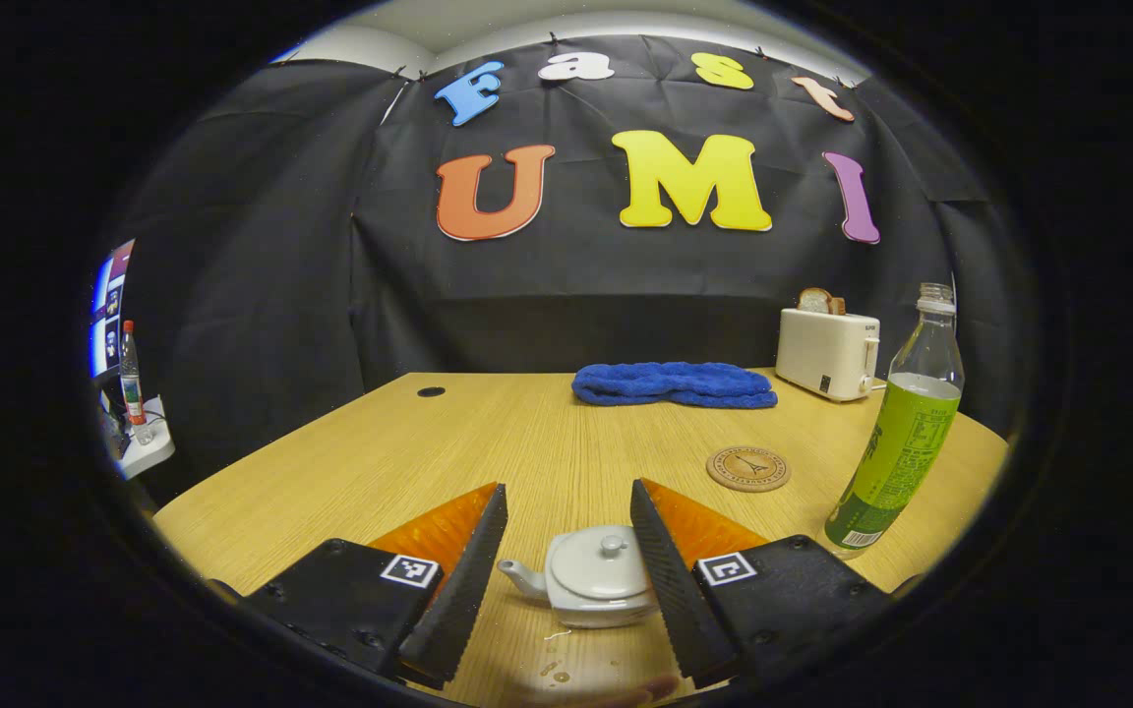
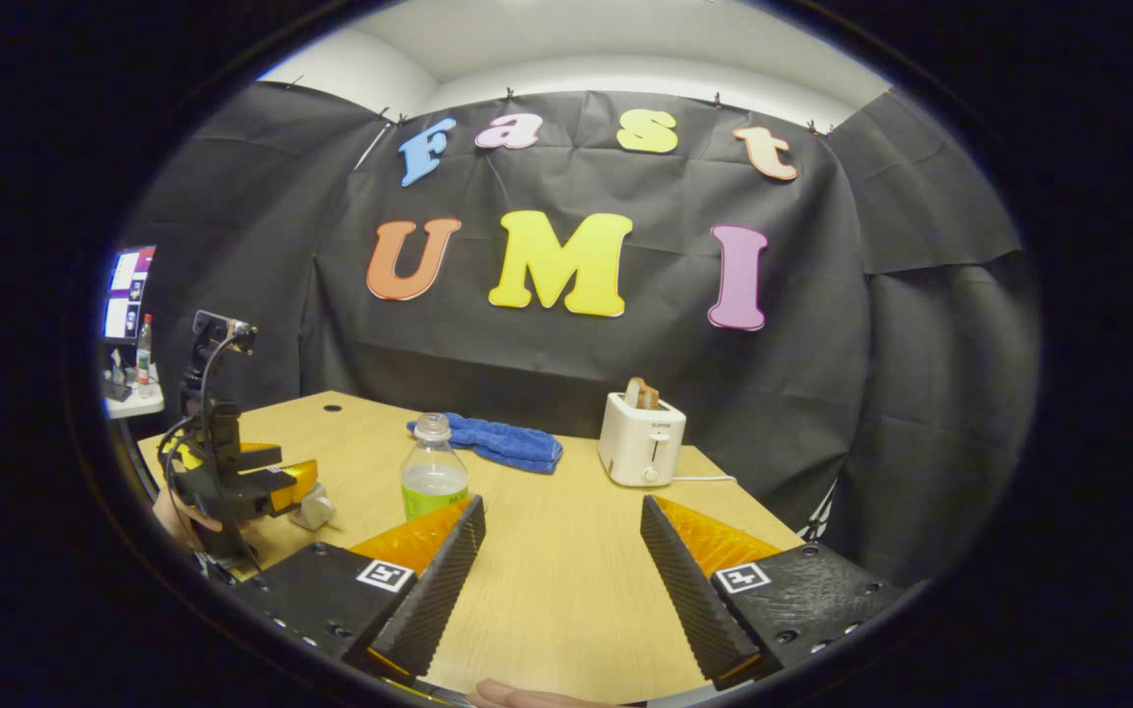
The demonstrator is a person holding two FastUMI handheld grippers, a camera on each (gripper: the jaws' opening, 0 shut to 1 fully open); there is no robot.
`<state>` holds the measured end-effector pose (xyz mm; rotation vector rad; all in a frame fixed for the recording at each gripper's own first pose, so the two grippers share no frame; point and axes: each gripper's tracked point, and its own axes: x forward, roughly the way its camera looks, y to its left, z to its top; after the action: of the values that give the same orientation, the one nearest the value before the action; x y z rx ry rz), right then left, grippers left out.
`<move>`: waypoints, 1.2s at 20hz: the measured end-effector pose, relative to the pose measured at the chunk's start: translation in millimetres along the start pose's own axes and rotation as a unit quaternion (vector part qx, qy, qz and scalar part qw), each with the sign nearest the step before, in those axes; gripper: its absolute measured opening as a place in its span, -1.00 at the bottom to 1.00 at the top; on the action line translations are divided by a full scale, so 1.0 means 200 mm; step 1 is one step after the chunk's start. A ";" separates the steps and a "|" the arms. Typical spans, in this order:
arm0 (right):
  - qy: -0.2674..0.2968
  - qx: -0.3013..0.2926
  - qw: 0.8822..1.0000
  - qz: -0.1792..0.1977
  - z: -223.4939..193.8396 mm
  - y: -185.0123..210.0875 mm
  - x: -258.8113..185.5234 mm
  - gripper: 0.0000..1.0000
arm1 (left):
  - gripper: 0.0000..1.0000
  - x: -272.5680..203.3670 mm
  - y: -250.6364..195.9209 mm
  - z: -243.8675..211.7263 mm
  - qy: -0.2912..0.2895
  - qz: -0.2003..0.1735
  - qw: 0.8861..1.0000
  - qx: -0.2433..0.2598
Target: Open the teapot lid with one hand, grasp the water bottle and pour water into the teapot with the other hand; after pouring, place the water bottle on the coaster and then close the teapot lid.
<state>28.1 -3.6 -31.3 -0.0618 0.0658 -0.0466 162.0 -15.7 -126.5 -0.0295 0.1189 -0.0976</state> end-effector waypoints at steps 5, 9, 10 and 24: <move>0.003 -0.006 1.000 -0.002 -0.01 0.00 0.01 0.91 | -0.12 0.03 -0.03 -0.01 -0.005 -0.017 1.000 -0.001; 0.011 -0.005 1.000 -0.005 -0.04 0.01 0.03 0.91 | -0.53 0.04 -0.06 0.01 -0.009 -0.024 1.000 -0.004; 0.012 -0.005 1.000 -0.004 -0.05 0.02 0.03 0.86 | -0.71 0.04 -0.05 0.03 -0.012 -0.018 1.000 -0.007; 0.024 0.015 0.996 0.080 -0.23 0.34 0.16 0.90 | -0.85 -0.30 -0.02 0.39 -0.032 -0.033 0.997 -0.055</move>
<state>60.5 59.0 -83.0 -0.0243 0.1187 0.1103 112.2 -11.2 -41.0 -0.1468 0.0595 -0.1559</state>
